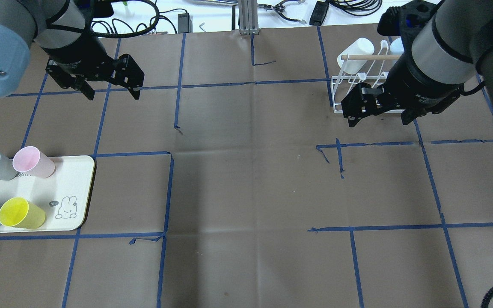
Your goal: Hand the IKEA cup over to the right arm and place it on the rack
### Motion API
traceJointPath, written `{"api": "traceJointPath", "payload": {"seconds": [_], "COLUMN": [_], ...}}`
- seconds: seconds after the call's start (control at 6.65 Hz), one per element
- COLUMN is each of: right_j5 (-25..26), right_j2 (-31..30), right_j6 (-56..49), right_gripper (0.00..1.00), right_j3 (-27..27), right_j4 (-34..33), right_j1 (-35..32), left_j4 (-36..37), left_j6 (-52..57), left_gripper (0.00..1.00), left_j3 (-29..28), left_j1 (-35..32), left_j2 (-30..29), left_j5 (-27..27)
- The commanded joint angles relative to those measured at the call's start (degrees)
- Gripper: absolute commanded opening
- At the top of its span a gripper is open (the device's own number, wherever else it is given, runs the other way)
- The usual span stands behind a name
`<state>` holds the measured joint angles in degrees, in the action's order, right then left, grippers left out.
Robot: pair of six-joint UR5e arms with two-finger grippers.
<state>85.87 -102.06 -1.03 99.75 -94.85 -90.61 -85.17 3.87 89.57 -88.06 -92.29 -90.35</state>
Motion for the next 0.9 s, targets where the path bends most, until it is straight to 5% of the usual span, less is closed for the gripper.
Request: {"api": "traceJointPath", "payload": {"seconds": [0.0,0.75], "right_j5": [0.2,1.4], "right_j2": [1.8,5.6], "right_j6": [0.1,0.0], "right_gripper": [1.00,1.00], "right_j3": [-0.2,-4.1], "right_j4": [-2.8,-3.9], "right_j1": [0.0,0.0], "left_j4": [0.0,0.0], "left_j6": [0.0,0.0], "left_gripper": [1.00,1.00], "left_j3": [-0.1,-0.2], "left_j1": [0.0,0.0], "left_j2": [-0.1,-0.1], "left_j5": [0.0,0.0]}}
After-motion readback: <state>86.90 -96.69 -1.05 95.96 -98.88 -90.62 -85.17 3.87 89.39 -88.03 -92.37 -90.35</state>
